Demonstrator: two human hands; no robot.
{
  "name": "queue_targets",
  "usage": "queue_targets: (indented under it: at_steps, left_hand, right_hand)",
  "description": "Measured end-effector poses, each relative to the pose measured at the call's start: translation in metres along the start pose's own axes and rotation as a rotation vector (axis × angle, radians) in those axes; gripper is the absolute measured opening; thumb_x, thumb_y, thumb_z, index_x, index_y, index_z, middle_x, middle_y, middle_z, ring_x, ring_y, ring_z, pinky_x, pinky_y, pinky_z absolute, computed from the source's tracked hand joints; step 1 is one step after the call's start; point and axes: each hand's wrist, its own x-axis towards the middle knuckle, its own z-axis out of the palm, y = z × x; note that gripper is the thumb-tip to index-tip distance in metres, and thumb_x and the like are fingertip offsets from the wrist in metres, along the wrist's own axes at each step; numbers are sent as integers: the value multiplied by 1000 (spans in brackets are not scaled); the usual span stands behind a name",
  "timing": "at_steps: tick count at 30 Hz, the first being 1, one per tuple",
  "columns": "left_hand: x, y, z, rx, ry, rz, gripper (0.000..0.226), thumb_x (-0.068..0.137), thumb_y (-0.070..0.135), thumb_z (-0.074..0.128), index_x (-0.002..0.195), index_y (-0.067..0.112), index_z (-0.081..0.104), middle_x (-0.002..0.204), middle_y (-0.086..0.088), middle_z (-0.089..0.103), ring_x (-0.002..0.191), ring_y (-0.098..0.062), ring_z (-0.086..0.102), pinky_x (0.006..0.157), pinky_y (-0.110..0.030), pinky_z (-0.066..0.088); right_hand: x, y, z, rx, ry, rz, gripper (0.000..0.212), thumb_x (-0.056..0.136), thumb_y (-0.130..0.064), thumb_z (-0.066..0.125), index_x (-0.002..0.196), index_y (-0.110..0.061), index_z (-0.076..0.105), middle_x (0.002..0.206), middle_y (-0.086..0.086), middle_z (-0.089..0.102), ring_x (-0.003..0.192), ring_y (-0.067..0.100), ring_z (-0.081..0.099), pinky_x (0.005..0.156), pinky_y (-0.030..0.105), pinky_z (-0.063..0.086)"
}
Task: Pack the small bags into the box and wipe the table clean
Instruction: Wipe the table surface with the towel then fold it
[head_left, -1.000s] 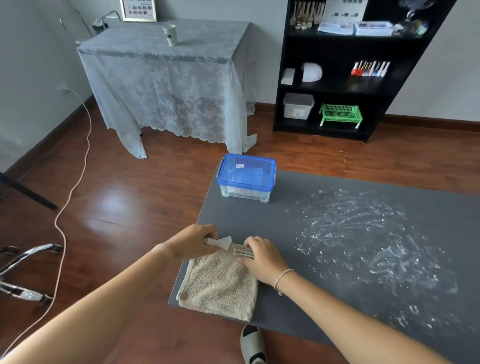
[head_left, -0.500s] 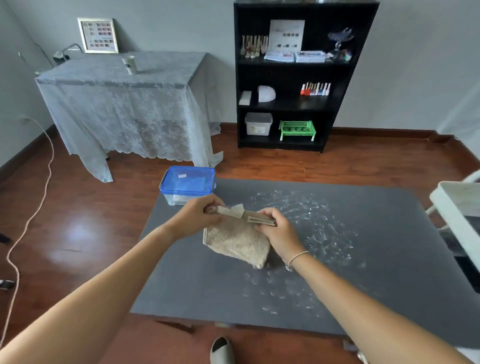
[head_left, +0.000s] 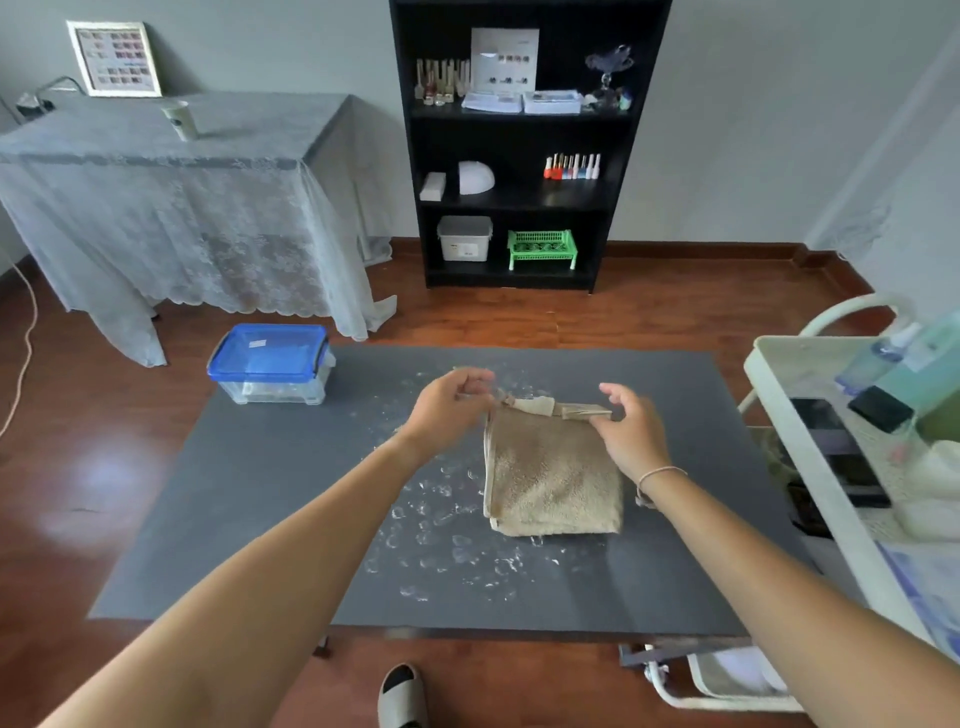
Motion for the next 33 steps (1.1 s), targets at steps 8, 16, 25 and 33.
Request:
queue_targets:
  at_steps: [8,16,25,33]
  left_hand:
    - [-18,-79,-30,400,183,-71,34,90,23,54,124,18,55,126,-5,56,111,-21,52,98,-32,40]
    - [-74,-166,-121,796,323,-248,43,93,30,48,133,14,46,143,-13,41,131,-38,36,110,-48,29]
    - [-93,-204,-139,909,279,-285,60,88,50,14,143,31,29,156,0,22,145,-23,15,118,-37,9]
    - [-94,-204,-140,889,290,-275,63,88,45,10,143,24,31,155,0,24,144,-22,17,119,-36,10]
  right_hand:
    - [-36,28,78,-404,21,95,63,91,-41,46,141,-6,29,148,18,31,138,31,27,112,43,24]
    - [34,36,112,-561,46,295,87,86,-66,26,148,-9,2,158,14,-2,144,38,-5,117,54,-2]
    - [48,-28,214,-787,-302,-329,72,85,-64,30,146,-29,14,158,9,13,144,38,4,115,53,4]
    - [33,1,169,-745,-459,-1079,51,78,-39,39,125,-29,56,128,3,61,121,34,53,100,52,42]
